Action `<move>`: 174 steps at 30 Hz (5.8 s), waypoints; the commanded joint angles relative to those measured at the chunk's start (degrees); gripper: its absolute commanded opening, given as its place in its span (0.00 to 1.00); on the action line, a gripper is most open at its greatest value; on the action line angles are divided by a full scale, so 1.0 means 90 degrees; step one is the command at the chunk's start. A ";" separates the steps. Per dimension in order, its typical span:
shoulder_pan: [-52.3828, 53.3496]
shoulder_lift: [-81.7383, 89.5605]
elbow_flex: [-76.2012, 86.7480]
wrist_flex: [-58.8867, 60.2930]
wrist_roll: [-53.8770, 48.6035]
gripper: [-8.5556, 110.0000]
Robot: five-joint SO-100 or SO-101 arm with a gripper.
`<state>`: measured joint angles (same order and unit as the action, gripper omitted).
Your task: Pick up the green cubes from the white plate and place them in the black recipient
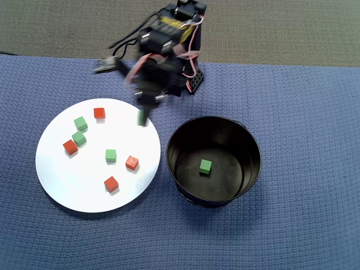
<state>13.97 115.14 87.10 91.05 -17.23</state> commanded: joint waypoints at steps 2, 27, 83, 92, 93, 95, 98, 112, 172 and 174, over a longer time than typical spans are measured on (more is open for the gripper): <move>-0.2197 0.0352 0.0693 -0.0820 0.1328 0.07; 0.2734 -0.1826 0.0908 -0.2686 -0.1992 0.11; 0.2578 -0.4551 0.0566 -0.3818 -0.3730 0.07; 0.2637 -0.2637 -0.0293 -0.2373 -0.2588 0.07; 0.2598 -0.2412 -0.0498 -0.1973 -0.2529 0.07; 0.2441 -0.1943 -0.0625 -0.1445 -0.2422 0.07; 0.1992 -0.1182 -0.0371 -0.1201 -0.2041 0.07; -0.2471 0.0107 0.1152 -0.1484 0.0371 0.07; 0.4746 -0.4902 -0.0889 -0.3633 -1.0195 0.31; 0.4746 -0.5029 -0.1025 -0.3574 -1.0186 0.31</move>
<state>56.51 69.87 82.79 58.71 -108.11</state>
